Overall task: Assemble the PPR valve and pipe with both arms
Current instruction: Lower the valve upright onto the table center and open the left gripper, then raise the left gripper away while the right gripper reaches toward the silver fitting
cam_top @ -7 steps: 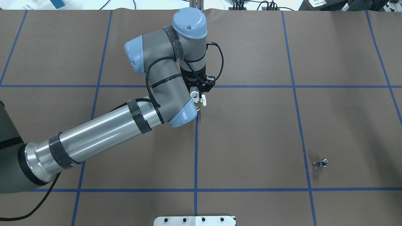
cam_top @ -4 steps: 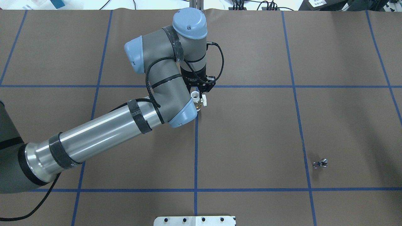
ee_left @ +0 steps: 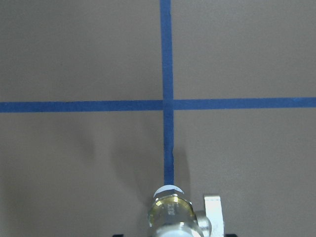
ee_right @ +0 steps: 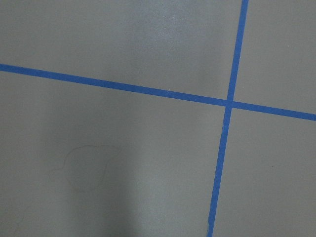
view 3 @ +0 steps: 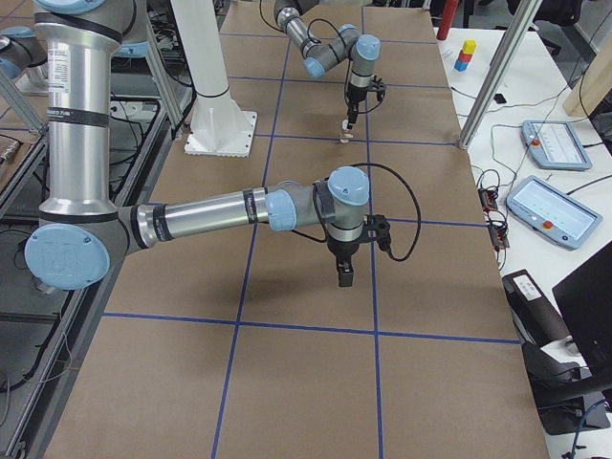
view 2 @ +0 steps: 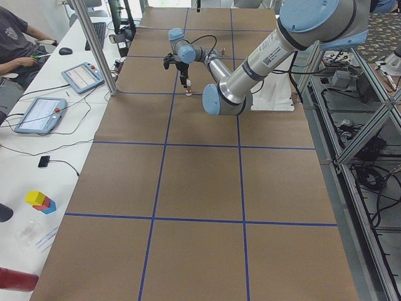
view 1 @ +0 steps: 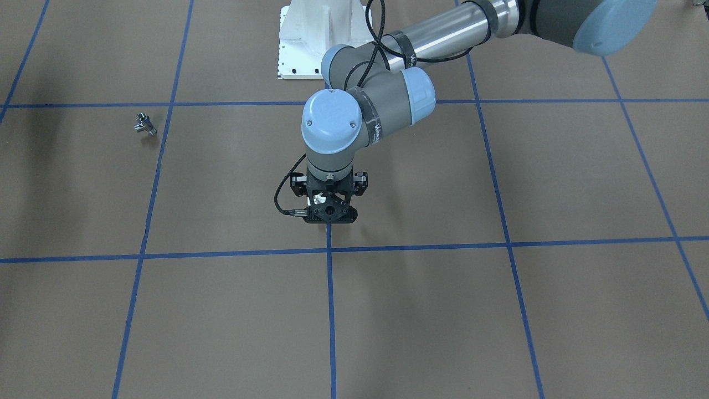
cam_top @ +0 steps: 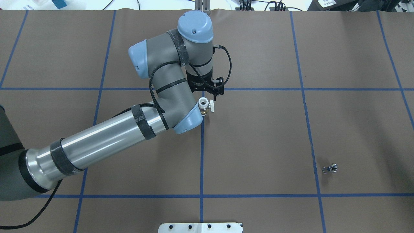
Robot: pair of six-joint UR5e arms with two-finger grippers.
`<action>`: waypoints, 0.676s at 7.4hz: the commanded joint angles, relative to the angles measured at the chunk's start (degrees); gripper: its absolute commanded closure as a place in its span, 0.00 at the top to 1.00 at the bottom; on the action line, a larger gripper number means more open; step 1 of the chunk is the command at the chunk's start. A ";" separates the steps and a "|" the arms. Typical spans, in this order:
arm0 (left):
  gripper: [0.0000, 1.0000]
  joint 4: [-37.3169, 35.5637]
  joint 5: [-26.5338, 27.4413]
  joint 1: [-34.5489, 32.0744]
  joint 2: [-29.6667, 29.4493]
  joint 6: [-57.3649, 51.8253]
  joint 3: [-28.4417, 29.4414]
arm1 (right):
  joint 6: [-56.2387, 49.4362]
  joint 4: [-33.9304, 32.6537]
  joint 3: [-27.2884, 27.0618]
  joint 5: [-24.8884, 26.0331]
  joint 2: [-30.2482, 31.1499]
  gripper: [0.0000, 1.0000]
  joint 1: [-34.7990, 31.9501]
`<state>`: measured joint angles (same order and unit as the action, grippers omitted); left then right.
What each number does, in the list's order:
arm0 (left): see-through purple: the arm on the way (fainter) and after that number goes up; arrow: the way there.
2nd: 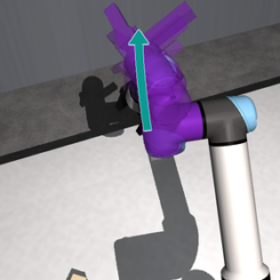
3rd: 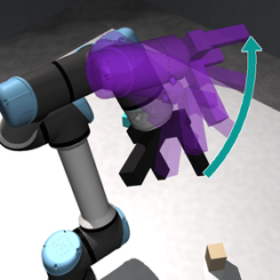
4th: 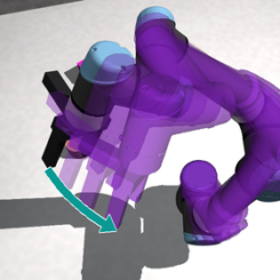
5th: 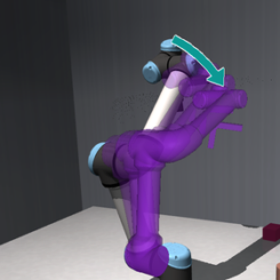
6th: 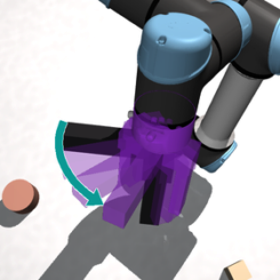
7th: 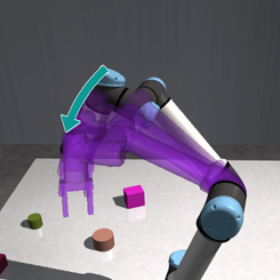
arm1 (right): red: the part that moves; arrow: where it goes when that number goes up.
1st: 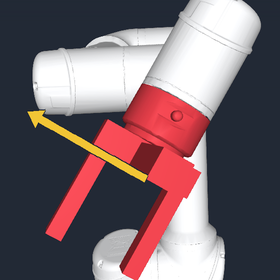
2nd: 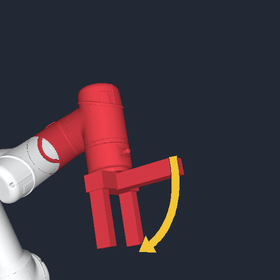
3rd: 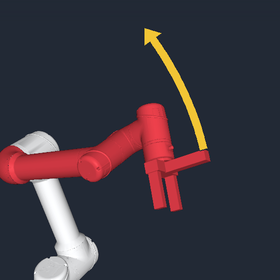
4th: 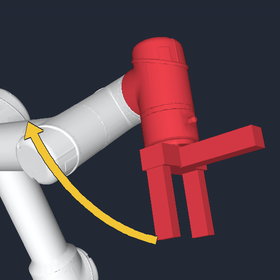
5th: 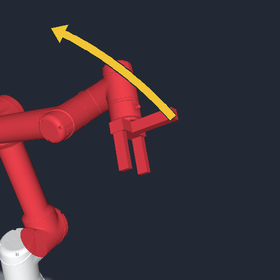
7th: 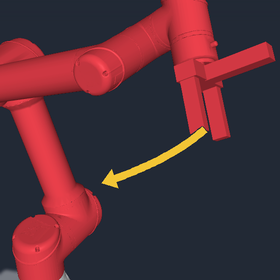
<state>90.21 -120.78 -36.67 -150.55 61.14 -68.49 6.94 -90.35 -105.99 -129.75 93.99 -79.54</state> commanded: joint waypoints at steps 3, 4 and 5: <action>1.00 -0.91 -0.69 -2.09 8.89 0.03 -14.41 | 16.00 5.58 -0.97 -2.25 0.23 0.99 3.31; 1.00 -1.61 -0.69 -3.14 13.91 0.03 -21.09 | 27.40 11.37 -1.93 -3.48 0.67 0.99 7.86; 1.00 -3.62 -0.78 -4.63 17.01 -0.05 -25.42 | 33.51 15.60 -3.77 -3.41 2.41 0.99 12.35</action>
<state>88.42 -121.47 -39.72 -138.45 61.15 -87.21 30.52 -80.60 -107.93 -132.58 94.88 -72.58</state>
